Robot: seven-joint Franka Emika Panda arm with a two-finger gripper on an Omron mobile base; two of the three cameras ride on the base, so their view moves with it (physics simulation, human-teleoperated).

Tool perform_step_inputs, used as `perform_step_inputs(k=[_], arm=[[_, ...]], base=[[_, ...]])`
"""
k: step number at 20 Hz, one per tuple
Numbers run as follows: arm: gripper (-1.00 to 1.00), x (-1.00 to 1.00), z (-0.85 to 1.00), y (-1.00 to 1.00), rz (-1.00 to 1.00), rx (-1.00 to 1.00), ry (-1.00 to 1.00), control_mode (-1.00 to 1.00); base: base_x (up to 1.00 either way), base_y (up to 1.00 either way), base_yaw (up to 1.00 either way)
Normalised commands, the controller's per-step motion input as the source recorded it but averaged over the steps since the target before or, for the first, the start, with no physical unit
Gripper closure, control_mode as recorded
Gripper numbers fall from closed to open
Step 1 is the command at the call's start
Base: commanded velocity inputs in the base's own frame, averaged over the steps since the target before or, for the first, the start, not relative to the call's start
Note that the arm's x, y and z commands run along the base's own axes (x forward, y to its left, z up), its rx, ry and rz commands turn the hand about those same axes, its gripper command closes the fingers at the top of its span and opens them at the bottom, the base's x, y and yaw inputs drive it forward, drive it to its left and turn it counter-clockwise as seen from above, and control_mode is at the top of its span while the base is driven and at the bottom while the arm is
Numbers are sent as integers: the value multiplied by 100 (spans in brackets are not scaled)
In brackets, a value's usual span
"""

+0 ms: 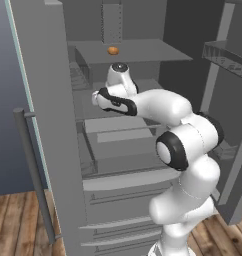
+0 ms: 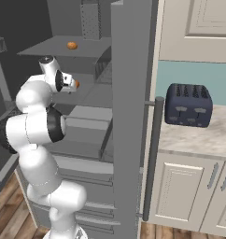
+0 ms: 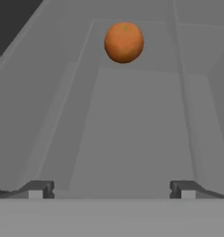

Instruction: Pick the two tangerines from the fridge and place them on the plate next to the blender to make a fruit smoothie.

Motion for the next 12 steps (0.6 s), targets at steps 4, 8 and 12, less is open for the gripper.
perform_step_inputs(k=[4, 8, 12], arm=[[-100, 53, -8, 13, 0, -3, 1, -100], [-100, 46, -5, 0, 0, -1, 0, -100], [-100, 47, -11, 0, 0, 0, 1, -100]], base=[[0, 0, 0], [0, 0, 0], [0, 0, 0]])
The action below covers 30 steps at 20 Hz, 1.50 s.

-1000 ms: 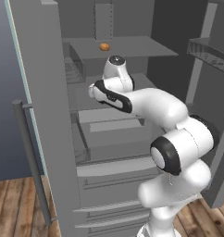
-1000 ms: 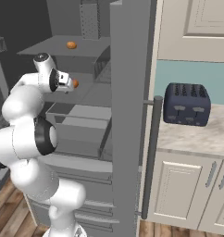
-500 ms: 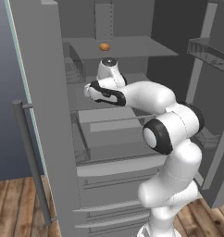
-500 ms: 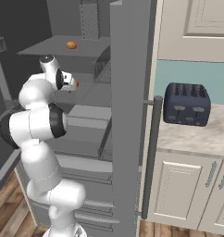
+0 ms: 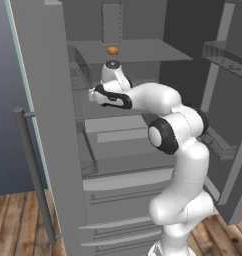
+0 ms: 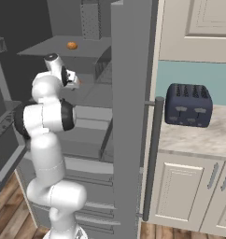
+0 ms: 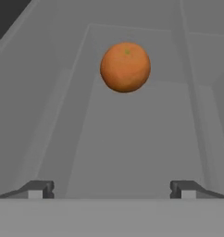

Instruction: Pick the two tangerines from the fridge and place them on the plate next to the blender to make a fruit smoothie.

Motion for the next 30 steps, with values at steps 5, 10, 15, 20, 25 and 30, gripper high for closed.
perform_step_inputs(k=[5, 10, 15, 20, 25, 30], arm=[[-100, 49, -13, 0, -1, 0, 0, -100], [-100, 38, -33, 0, 0, 0, 0, -100], [-100, 40, -11, 0, 0, 0, 0, -100], [-100, 51, -9, 0, 0, 0, 1, -100], [-100, 50, -9, 0, 0, 0, 6, -100], [-100, 34, -30, 0, 0, 0, 7, -100]], base=[[0, 0, 0], [0, 0, 0], [0, 0, 0], [0, 0, 0], [0, 0, 0], [0, 0, 0]])
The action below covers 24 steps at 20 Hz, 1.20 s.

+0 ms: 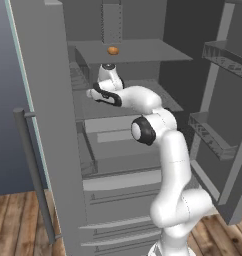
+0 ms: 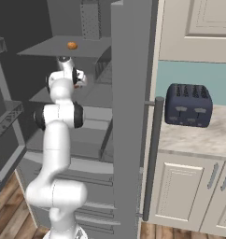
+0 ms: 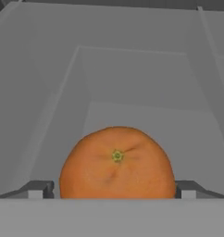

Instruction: Pick the two tangerines from the fridge and place them on the plate next to the blender to make a fruit smoothie.

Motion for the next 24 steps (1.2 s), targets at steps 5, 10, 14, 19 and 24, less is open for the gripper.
perform_step_inputs(k=[5, 10, 14, 19, 24], arm=[[-100, 10, -47, 0, 0, 0, 2, -100], [100, -21, -96, 0, 0, 0, -7, -100], [100, -8, -81, 0, 0, 0, -14, -100], [100, -17, -59, 0, 0, 0, -20, -100], [100, -57, -33, 0, -2, 0, -8, -100]], base=[[0, 0, 0], [0, 0, 0], [0, 0, 0], [0, 0, 0], [0, 0, 0]])
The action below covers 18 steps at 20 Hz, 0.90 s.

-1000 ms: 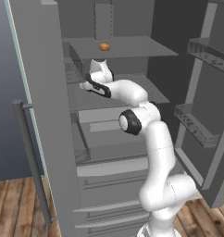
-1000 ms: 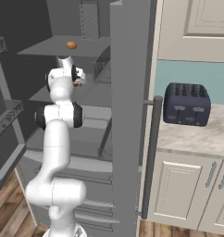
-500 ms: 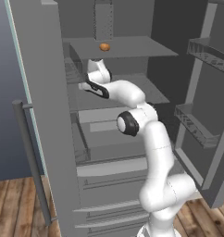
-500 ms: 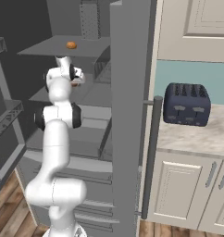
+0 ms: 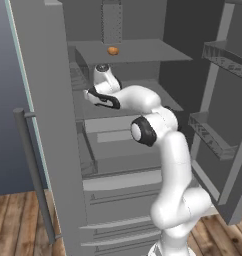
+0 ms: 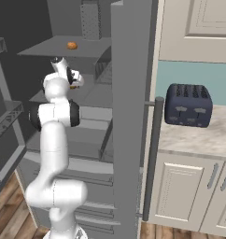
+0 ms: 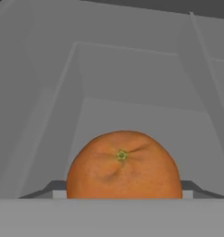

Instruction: Pick the two tangerines from the fridge and place them on the plate next to the blender to make a fruit smoothie.

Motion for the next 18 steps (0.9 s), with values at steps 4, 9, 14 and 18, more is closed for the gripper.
perform_step_inputs(k=[4, 9, 14, 18], arm=[[100, -72, -4, 0, -6, 0, 0, -100], [100, -74, 0, -3, -3, 5, 0, -100], [100, -83, 20, -42, 0, 11, 0, -100], [100, -67, 68, -46, 0, 10, 6, -100]], base=[[0, 0, 0], [0, 0, 0], [0, 0, 0], [0, 0, 0]])
